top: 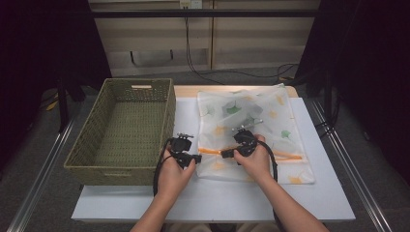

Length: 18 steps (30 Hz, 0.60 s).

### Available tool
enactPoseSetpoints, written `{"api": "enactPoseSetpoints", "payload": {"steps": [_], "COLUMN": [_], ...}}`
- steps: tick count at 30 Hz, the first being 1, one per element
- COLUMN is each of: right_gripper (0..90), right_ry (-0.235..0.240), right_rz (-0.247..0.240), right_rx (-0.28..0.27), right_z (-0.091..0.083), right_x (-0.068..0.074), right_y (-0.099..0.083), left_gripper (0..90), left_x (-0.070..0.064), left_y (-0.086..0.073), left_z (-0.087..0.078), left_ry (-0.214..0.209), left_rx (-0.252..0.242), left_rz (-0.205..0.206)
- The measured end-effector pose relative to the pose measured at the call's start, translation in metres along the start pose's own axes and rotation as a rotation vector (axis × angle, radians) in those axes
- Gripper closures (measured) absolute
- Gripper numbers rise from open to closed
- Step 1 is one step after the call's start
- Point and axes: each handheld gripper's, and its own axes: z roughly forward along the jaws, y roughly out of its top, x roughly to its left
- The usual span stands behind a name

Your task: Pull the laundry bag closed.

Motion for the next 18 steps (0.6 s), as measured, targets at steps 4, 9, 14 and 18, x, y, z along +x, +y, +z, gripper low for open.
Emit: {"api": "enactPoseSetpoints", "payload": {"steps": [4,9,14,18], "right_gripper": [90.0,90.0,90.0,90.0], "right_ry": [-0.013,-0.008,-0.02,-0.022], "right_rz": [-0.004,-0.002,0.0,0.011], "right_rx": [0.0,-0.006,-0.014,-0.018], "right_z": [-0.005,-0.01,-0.012,-0.016], "right_x": [-0.003,-0.008,-0.013,-0.017], "right_y": [-0.001,-0.004,-0.007,-0.008], "left_gripper": [89.9,89.9,89.9,89.9], "left_x": [0.001,0.001,0.002,0.001], "left_y": [0.0,0.0,-0.001,-0.001], "left_z": [-0.001,0.0,-0.001,0.0], "left_ry": [0.004,0.002,0.017,0.014], "left_rx": [-0.003,-0.002,-0.008,-0.008], "left_rz": [-0.006,-0.01,-0.01,-0.013]}}
